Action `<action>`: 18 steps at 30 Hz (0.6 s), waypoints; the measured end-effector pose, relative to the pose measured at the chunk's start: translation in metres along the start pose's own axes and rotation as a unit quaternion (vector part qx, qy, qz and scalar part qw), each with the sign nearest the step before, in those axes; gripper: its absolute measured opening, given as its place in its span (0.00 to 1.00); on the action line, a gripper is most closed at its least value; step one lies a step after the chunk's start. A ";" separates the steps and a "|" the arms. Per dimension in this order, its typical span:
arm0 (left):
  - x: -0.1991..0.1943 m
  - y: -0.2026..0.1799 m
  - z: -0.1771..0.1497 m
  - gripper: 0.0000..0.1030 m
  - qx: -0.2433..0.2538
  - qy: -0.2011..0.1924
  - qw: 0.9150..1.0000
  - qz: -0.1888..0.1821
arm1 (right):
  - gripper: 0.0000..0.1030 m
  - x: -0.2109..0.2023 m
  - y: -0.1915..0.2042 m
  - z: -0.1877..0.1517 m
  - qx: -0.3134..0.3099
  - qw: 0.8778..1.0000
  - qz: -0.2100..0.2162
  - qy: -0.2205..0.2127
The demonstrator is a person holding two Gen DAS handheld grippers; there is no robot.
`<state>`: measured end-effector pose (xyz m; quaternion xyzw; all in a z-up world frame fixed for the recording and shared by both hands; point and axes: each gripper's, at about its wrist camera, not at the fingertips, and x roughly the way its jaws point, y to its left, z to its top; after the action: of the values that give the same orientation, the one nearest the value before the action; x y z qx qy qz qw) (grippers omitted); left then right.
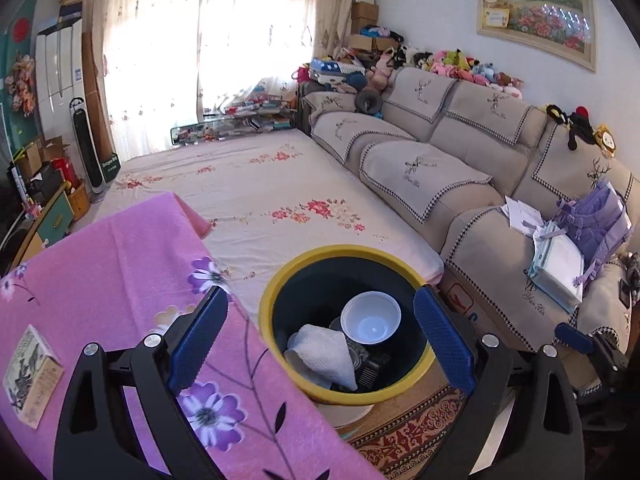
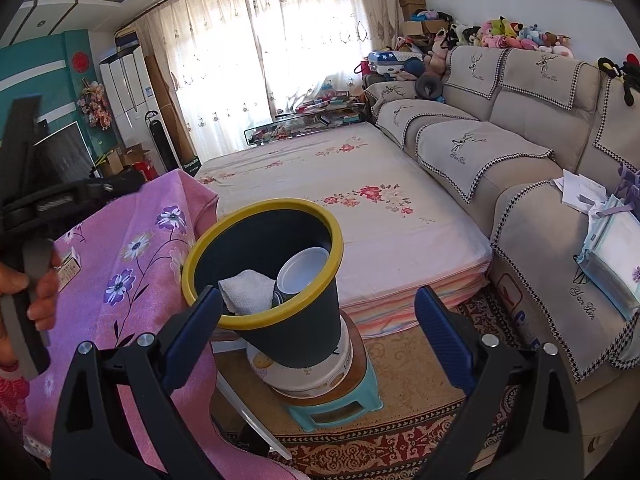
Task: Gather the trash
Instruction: 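Carry the white cloth over the bin and open the left tool, then move the right tool down to the white tube with blue cap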
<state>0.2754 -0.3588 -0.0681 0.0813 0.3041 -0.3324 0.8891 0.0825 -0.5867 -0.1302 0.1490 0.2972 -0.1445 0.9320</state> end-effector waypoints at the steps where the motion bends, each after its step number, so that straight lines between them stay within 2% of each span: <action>1: -0.020 0.008 -0.003 0.93 -0.003 -0.014 1.000 0.008 | 0.90 0.002 0.003 -0.001 -0.003 1.000 0.002 0.004; 6: -0.109 0.045 -0.021 0.95 -0.017 -0.058 0.996 0.061 | 0.90 0.012 0.028 -0.004 -0.026 0.999 0.026 0.023; 11: -0.183 0.096 -0.059 0.95 -0.067 -0.073 0.989 0.107 | 0.90 0.018 0.077 -0.001 -0.064 0.993 0.092 0.031; 18: -0.259 0.156 -0.124 0.95 -0.124 -0.083 0.968 0.202 | 0.90 0.021 0.184 0.009 -0.151 0.969 0.192 0.031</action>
<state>0.1613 -0.0556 -0.0222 0.0020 0.2449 -0.1107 0.9632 0.1693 -0.4251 -0.1002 0.0650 0.3103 0.0880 0.9443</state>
